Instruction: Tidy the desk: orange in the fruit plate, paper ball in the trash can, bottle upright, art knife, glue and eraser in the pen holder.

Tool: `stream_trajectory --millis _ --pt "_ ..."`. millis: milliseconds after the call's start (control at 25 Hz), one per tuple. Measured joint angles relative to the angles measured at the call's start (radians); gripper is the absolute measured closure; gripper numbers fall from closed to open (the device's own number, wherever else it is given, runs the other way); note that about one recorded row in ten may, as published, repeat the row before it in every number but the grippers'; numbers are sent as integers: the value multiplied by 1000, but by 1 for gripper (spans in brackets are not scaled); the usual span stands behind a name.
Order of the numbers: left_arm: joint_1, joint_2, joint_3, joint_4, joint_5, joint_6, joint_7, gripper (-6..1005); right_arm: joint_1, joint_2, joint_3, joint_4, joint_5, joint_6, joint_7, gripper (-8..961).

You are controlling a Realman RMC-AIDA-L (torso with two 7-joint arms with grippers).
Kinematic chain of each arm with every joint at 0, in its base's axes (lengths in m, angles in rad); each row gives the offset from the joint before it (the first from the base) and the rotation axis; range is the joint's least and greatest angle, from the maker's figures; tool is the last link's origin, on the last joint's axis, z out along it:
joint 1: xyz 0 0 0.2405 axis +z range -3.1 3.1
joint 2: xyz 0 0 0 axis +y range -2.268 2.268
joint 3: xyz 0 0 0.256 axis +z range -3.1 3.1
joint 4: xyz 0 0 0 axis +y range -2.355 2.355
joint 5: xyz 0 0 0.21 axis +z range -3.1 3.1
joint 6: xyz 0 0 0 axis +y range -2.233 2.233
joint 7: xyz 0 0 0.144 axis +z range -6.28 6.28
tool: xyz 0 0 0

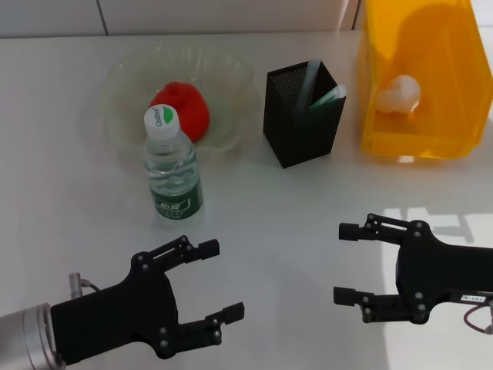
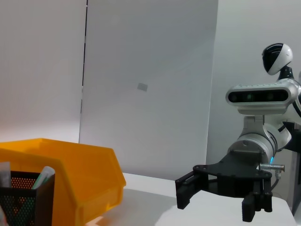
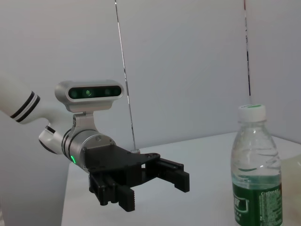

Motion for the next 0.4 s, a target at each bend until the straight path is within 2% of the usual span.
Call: stream_trajectory --millis 400 --pt "-4 -4 -11 -1 0 2 3 180 4 0 0 0 0 15 0 136"
